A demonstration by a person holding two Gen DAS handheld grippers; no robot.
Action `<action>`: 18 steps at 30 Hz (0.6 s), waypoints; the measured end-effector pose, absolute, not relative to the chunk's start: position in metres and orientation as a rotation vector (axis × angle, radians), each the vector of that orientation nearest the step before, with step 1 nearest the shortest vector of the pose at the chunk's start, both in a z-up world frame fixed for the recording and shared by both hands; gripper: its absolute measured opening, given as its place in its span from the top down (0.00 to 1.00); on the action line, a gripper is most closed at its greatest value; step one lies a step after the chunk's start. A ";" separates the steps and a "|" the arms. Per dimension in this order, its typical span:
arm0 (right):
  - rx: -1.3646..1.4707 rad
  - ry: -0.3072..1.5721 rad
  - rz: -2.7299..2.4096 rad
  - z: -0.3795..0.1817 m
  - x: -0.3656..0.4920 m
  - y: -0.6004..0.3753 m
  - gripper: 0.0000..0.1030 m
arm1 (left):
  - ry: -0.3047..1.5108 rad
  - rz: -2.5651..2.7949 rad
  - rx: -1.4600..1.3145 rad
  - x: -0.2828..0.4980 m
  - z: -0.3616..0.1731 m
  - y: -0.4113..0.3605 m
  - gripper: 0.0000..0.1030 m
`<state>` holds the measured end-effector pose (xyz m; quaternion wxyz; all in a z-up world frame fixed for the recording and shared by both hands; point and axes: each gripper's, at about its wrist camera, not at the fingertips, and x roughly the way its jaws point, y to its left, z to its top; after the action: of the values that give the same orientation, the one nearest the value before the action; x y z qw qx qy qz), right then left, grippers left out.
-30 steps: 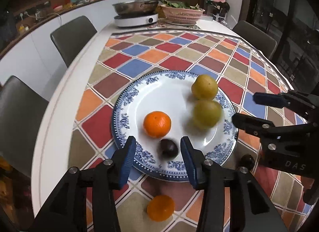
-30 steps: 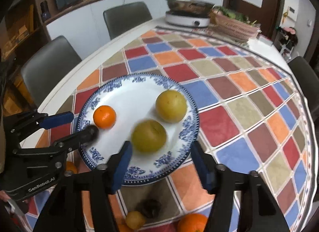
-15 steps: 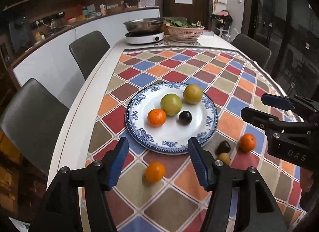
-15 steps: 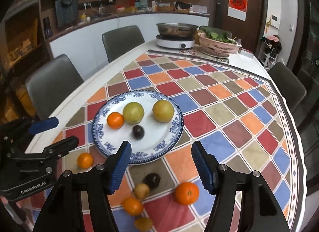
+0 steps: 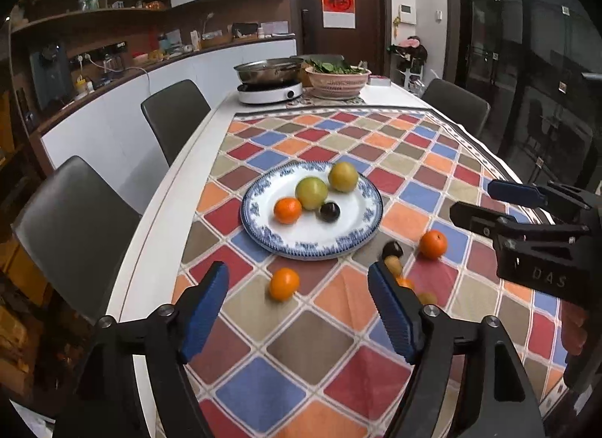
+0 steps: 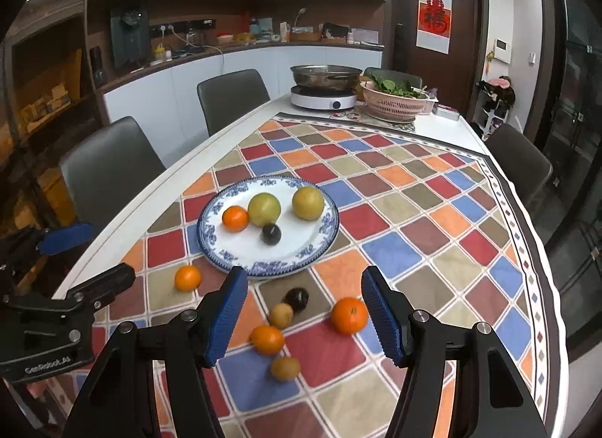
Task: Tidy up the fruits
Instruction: 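Withdraw both tools and reach toward two mandarins on the cloth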
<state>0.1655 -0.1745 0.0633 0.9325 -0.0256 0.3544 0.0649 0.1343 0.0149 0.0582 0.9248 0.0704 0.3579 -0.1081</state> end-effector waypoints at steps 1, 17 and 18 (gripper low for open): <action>-0.047 0.731 0.134 0.062 0.163 -0.174 0.38 | 0.740 -0.228 0.151 0.130 0.055 0.016 0.26; -0.051 0.919 0.164 0.002 0.165 -0.145 0.38 | 0.825 -0.198 0.235 0.133 0.009 0.040 0.23; -0.049 0.935 0.160 -0.002 0.167 -0.145 0.38 | 0.828 -0.201 0.246 0.135 0.008 0.041 0.23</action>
<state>0.1672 -0.1450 -0.0019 0.8892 -0.0235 0.4503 0.0771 0.1350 0.0409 0.0078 0.9034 0.1189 0.4004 -0.0971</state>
